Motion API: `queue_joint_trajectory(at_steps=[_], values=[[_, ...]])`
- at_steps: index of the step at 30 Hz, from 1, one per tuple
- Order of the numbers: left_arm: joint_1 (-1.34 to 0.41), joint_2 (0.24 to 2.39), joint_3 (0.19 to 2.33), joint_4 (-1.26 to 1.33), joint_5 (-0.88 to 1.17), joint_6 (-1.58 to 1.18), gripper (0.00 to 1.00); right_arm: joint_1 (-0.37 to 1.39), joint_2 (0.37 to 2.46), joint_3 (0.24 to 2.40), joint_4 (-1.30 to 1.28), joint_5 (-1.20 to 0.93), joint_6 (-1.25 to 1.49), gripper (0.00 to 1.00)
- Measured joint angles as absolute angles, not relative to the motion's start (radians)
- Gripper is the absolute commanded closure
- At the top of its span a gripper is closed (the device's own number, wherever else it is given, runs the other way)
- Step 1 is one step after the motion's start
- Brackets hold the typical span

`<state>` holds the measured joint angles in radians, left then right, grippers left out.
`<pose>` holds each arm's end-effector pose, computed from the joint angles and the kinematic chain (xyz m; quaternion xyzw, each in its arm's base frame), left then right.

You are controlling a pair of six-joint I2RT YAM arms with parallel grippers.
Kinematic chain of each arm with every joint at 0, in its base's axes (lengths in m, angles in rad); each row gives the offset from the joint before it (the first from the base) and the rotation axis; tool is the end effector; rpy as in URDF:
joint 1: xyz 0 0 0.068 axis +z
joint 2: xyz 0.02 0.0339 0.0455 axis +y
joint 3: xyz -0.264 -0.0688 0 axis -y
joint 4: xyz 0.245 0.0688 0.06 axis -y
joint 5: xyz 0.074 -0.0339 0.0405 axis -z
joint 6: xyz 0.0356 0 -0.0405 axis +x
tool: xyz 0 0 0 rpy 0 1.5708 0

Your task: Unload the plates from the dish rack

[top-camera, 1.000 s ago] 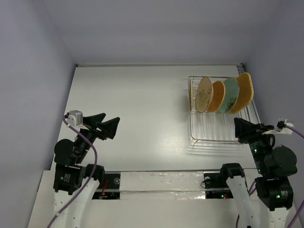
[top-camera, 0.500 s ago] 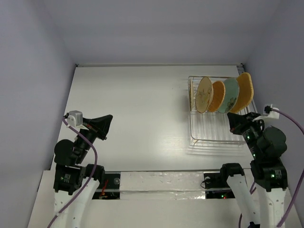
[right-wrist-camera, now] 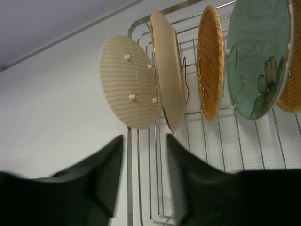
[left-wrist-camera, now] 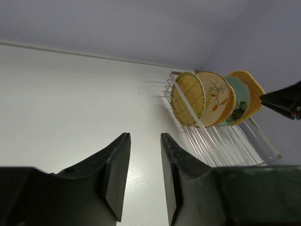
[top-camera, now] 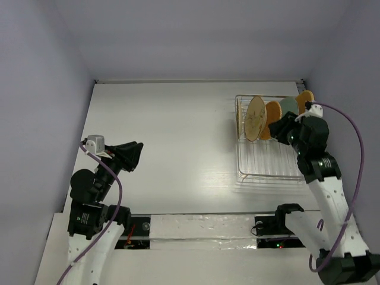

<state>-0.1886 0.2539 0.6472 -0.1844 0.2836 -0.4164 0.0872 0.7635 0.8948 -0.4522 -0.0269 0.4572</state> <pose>0.0704 -0.0236 0.3516 0.0383 0.6317 -0.3141 0.7077 0.1676 0.0156 0.3530 0.1414 0.7985 0.1678 0.5605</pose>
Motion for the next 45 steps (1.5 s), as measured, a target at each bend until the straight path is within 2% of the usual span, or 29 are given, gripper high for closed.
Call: queue_joint_trajectory(at_steps=[2, 4, 5, 10, 12, 22, 25, 26, 31, 32, 33, 45], values=[[-0.189, 0.254, 0.647, -0.184, 0.284, -0.417, 0.66, 0.111, 0.852, 0.926, -0.437, 0.016, 0.443, 0.28], [-0.189, 0.254, 0.647, -0.184, 0.282, -0.418, 0.62, 0.130, 0.932, 0.959, -0.430, 0.057, 0.422, 0.26], [-0.189, 0.254, 0.647, -0.184, 0.280, -0.419, 0.56, 0.138, 0.968, 0.971, -0.427, 0.073, 0.415, 0.26], [-0.188, 0.262, 0.647, -0.184, 0.277, -0.424, 0.46, 0.171, 1.134, 1.045, -0.416, 0.165, 0.376, 0.29], [-0.188, 0.266, 0.647, -0.184, 0.277, -0.425, 0.42, 0.179, 1.201, 1.074, -0.411, 0.200, 0.364, 0.35], [-0.188, 0.267, 0.647, -0.184, 0.280, -0.425, 0.42, 0.206, 1.475, 1.250, -0.417, 0.349, 0.325, 0.48], [-0.188, 0.266, 0.647, -0.184, 0.280, -0.425, 0.42, 0.222, 1.528, 1.285, -0.434, 0.396, 0.310, 0.57], [-0.188, 0.266, 0.647, -0.184, 0.280, -0.425, 0.42, 0.226, 1.542, 1.296, -0.442, 0.414, 0.307, 0.65], [-0.188, 0.263, 0.647, -0.184, 0.280, -0.425, 0.42, 0.258, 1.581, 1.336, -0.497, 0.530, 0.262, 0.81], [-0.188, 0.261, 0.647, -0.184, 0.280, -0.425, 0.42, 0.267, 1.587, 1.344, -0.507, 0.550, 0.253, 0.87], [-0.188, 0.259, 0.647, -0.184, 0.280, -0.425, 0.42, 0.276, 1.594, 1.356, -0.520, 0.570, 0.245, 0.98], [-0.188, 0.245, 0.647, -0.184, 0.280, -0.425, 0.42, 0.344, 1.624, 1.511, -0.709, 0.688, 0.181, 1.00]])
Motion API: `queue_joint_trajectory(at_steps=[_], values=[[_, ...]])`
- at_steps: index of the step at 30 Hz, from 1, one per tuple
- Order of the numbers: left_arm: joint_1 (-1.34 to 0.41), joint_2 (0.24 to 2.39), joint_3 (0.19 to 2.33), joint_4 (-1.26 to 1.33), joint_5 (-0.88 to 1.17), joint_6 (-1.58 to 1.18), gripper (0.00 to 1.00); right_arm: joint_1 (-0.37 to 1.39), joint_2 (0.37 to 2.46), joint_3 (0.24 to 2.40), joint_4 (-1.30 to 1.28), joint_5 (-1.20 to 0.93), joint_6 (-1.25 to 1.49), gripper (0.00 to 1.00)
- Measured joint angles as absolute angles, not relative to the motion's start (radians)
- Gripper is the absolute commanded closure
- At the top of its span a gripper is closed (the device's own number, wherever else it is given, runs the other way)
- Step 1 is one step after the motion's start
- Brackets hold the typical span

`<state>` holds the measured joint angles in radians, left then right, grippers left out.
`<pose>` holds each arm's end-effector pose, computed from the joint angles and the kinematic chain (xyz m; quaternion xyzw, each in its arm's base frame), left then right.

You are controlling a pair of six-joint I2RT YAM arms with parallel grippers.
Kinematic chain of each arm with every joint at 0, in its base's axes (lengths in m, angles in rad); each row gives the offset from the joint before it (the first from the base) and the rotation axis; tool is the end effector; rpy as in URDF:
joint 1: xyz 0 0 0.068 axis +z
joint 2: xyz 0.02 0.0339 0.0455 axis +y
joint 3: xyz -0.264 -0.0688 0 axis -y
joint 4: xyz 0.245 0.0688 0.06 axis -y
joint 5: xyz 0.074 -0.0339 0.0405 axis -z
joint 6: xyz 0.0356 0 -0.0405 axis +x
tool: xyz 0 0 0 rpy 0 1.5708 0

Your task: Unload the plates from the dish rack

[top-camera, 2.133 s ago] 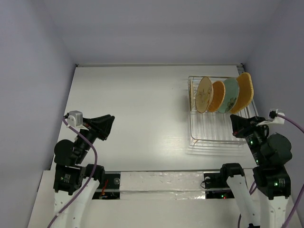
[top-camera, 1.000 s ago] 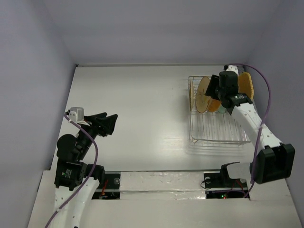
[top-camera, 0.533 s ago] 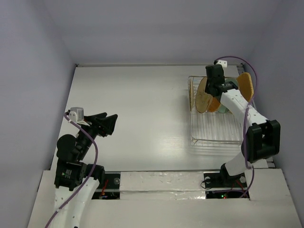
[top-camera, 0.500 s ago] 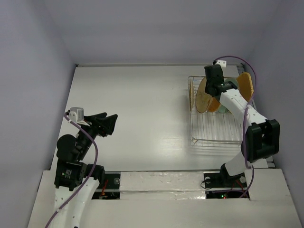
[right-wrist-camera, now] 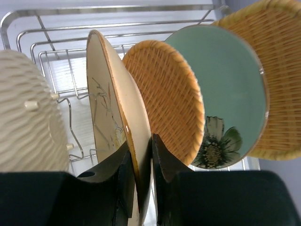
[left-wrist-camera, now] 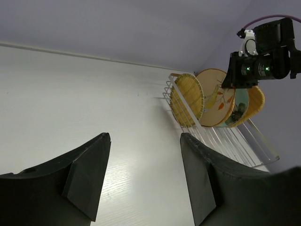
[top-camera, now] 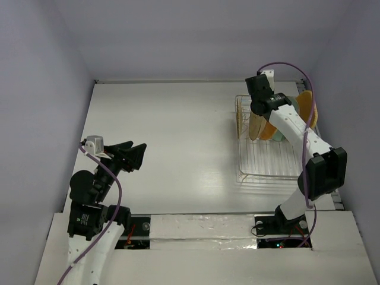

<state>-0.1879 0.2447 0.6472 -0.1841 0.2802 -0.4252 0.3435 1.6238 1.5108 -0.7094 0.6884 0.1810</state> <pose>0.0683 -0.0230 0.3521 0.0348 0.6282 -0.3164 0.7099 0.3402 0.0977 0.3347 0.0518 0.8833 -0.2141 0.4138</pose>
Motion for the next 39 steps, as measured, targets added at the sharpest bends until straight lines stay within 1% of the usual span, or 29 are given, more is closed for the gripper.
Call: queue_joint_trajectory(at_steps=[6, 11, 16, 20, 23, 26, 30, 34, 39], values=[[-0.188, 0.245, 0.647, -0.184, 0.281, -0.425, 0.42, 0.357, 1.573, 1.550, -0.762, 0.716, 0.153, 1.00], [-0.188, 0.245, 0.647, -0.184, 0.281, -0.425, 0.42, 0.379, 1.433, 1.576, -0.800, 0.741, 0.162, 1.00], [-0.188, 0.245, 0.647, -0.184, 0.281, -0.425, 0.42, 0.462, 1.296, 1.634, -0.800, 0.742, 0.183, 1.00], [-0.181, 0.245, 0.647, -0.184, 0.281, -0.425, 0.42, 0.533, 1.215, 1.636, -0.775, 0.657, 0.221, 1.00], [-0.175, 0.245, 0.647, -0.184, 0.281, -0.425, 0.42, 0.622, 1.200, 1.596, -0.690, 0.573, 0.264, 1.00], [-0.170, 0.245, 0.647, -0.184, 0.280, -0.425, 0.43, 0.702, 1.272, 1.568, -0.581, 0.470, 0.324, 1.00], [-0.168, 0.245, 0.647, -0.184, 0.276, -0.425, 0.43, 0.760, 1.485, 1.564, -0.402, 0.313, 0.426, 1.00], [-0.168, 0.245, 0.647, -0.185, 0.268, -0.425, 0.43, 0.805, 1.756, 1.627, -0.315, 0.204, 0.515, 1.00], [-0.168, 0.245, 0.647, -0.185, 0.260, -0.425, 0.43, 0.826, 1.999, 1.721, -0.255, 0.126, 0.623, 1.00]])
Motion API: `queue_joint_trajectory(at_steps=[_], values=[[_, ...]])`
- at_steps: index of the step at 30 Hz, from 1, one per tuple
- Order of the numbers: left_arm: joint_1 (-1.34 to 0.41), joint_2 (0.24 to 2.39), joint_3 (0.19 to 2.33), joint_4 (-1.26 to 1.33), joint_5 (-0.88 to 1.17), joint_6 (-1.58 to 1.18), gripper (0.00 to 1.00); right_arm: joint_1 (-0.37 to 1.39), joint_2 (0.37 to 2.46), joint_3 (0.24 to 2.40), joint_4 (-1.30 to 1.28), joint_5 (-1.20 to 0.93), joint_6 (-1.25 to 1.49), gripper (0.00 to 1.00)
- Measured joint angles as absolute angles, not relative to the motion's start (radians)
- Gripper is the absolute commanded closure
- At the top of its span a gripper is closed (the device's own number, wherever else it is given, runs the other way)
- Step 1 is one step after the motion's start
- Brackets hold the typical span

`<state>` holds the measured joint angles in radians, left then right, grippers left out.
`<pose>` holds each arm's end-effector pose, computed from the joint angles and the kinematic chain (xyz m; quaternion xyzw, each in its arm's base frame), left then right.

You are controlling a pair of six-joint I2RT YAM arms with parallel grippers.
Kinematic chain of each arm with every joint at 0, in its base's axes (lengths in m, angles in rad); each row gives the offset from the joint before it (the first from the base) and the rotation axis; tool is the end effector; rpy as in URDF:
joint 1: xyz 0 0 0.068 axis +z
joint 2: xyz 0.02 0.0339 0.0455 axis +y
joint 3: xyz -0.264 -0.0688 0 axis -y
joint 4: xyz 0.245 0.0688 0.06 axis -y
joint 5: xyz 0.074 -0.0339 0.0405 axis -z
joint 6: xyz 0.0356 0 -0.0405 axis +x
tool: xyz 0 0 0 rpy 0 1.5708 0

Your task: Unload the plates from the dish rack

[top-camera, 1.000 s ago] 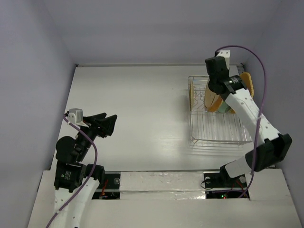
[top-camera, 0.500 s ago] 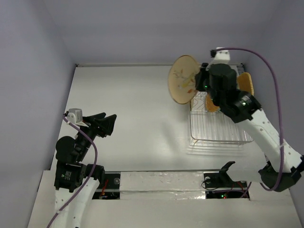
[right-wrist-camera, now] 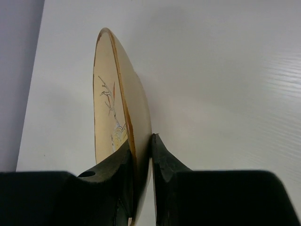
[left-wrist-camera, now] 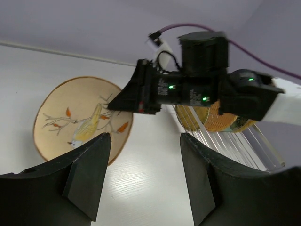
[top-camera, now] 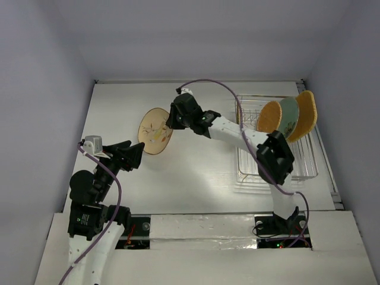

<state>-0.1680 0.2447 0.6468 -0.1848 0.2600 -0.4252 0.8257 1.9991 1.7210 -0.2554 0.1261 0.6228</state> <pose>0.0692 -0.0210 0.3519 0.0206 0.6288 -0.3036 0.7156 0.3259 0.3467 0.2885 -0.0567 0.8655 0.2868 0.4068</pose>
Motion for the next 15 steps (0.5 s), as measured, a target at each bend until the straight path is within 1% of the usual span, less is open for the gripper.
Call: queue_joint_trajectory(at_steps=[3, 8, 15], values=[[-0.168, 0.245, 0.647, -0.185, 0.260, -0.425, 0.43, 0.828, 2.101, 1.772, -0.221, 0.113, 0.683, 1.00], [-0.165, 0.245, 0.647, -0.184, 0.260, -0.425, 0.43, 0.828, 2.260, 1.916, -0.177, 0.110, 0.776, 1.00], [-0.162, 0.245, 0.647, -0.184, 0.261, -0.425, 0.43, 0.825, 2.400, 2.028, -0.145, 0.102, 0.878, 0.99]])
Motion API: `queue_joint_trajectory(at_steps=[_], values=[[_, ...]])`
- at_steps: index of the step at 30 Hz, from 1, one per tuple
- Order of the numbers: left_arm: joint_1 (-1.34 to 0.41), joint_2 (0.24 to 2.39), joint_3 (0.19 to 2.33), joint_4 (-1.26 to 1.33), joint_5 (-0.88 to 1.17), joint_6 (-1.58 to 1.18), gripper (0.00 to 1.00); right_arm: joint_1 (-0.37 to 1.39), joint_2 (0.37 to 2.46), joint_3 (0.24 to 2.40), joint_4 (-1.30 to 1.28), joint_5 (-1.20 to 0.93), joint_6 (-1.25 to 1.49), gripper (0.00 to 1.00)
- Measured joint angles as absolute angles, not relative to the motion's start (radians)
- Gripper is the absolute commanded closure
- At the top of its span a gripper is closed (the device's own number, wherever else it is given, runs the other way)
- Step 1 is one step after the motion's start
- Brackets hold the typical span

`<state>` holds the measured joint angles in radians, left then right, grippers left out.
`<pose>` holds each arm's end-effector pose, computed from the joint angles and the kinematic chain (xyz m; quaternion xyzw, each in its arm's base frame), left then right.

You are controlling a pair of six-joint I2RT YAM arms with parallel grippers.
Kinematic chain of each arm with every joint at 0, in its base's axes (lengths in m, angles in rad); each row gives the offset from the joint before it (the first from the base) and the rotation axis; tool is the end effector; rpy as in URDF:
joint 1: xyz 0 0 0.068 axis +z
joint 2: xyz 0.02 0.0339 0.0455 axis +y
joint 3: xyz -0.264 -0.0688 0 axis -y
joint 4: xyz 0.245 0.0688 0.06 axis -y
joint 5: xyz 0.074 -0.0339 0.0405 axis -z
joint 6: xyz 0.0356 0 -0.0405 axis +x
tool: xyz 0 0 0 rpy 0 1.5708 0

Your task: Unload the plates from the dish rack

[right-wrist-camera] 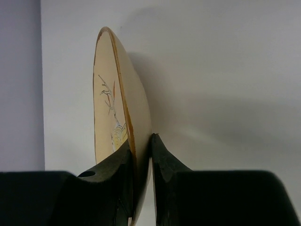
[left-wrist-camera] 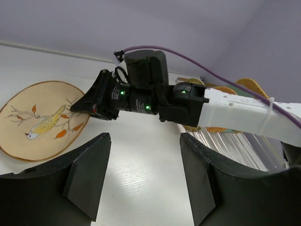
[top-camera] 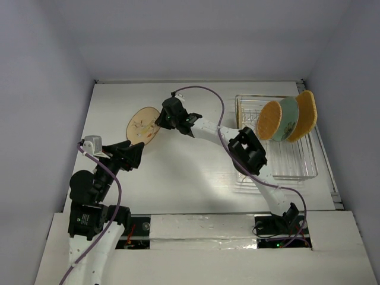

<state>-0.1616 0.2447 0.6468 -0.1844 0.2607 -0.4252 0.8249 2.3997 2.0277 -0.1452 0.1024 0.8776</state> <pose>0.0693 -0.0206 0.3520 0.0189 0.6287 -0.3015 0.7165 0.3826 0.4087 0.2046 0.0485 0.8623 0.3485 0.3642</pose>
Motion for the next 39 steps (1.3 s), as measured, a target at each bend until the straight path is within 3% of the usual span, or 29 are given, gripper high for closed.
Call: queue_joint_trajectory(at_steps=[1, 4, 8, 11, 20, 28, 30, 32, 33, 34, 35, 39], values=[[-0.162, 0.245, 0.647, -0.184, 0.261, -0.425, 0.43, 0.825, 2.412, 2.032, -0.145, 0.101, 0.888, 0.97], [-0.162, 0.245, 0.647, -0.184, 0.261, -0.425, 0.43, 0.825, 2.427, 2.032, -0.137, 0.093, 0.929, 0.78], [-0.162, 0.245, 0.647, -0.184, 0.261, -0.426, 0.43, 0.826, 2.427, 2.019, -0.102, 0.088, 0.958, 0.30], [-0.162, 0.245, 0.647, -0.184, 0.261, -0.425, 0.43, 0.826, 2.425, 1.997, -0.081, 0.081, 0.968, 0.13], [-0.162, 0.245, 0.647, -0.184, 0.261, -0.425, 0.43, 0.826, 2.408, 1.914, -0.081, 0.067, 0.944, 0.00], [-0.162, 0.242, 0.647, -0.185, 0.261, -0.425, 0.43, 0.826, 2.312, 1.906, -0.217, 0.127, 0.837, 0.00], [-0.162, 0.239, 0.647, -0.184, 0.261, -0.425, 0.43, 0.826, 2.243, 1.866, -0.237, 0.159, 0.797, 0.02], [-0.162, 0.237, 0.647, -0.184, 0.261, -0.425, 0.43, 0.826, 2.161, 1.815, -0.256, 0.197, 0.757, 0.13], [-0.162, 0.237, 0.647, -0.184, 0.261, -0.425, 0.43, 0.826, 2.106, 1.779, -0.263, 0.222, 0.733, 0.49], [-0.162, 0.237, 0.647, -0.185, 0.261, -0.425, 0.43, 0.826, 2.046, 1.739, -0.274, 0.252, 0.703, 0.77], [-0.162, 0.237, 0.647, -0.184, 0.260, -0.425, 0.43, 0.826, 1.979, 1.698, -0.286, 0.290, 0.685, 0.98], [-0.162, 0.237, 0.647, -0.184, 0.261, -0.425, 0.43, 0.812, 1.684, 1.537, -0.316, 0.427, 0.607, 1.00]])
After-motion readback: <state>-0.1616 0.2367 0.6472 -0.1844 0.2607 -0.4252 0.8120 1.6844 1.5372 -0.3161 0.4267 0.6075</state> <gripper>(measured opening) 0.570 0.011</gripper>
